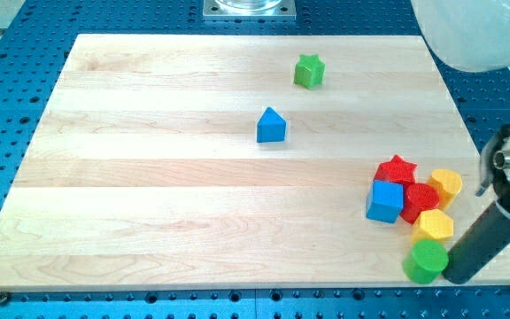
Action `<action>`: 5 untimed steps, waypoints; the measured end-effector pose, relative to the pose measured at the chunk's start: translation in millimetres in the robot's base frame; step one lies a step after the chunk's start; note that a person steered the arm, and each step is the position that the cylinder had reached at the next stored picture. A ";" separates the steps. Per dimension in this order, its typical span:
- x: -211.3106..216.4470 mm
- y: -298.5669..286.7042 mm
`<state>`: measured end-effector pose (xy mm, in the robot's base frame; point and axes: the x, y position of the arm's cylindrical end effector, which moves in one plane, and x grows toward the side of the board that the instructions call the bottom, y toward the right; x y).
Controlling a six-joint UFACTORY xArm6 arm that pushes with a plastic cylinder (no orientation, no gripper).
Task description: Make a group of all blocks
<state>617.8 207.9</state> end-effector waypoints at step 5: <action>-17.9 -139.7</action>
<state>599.9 68.2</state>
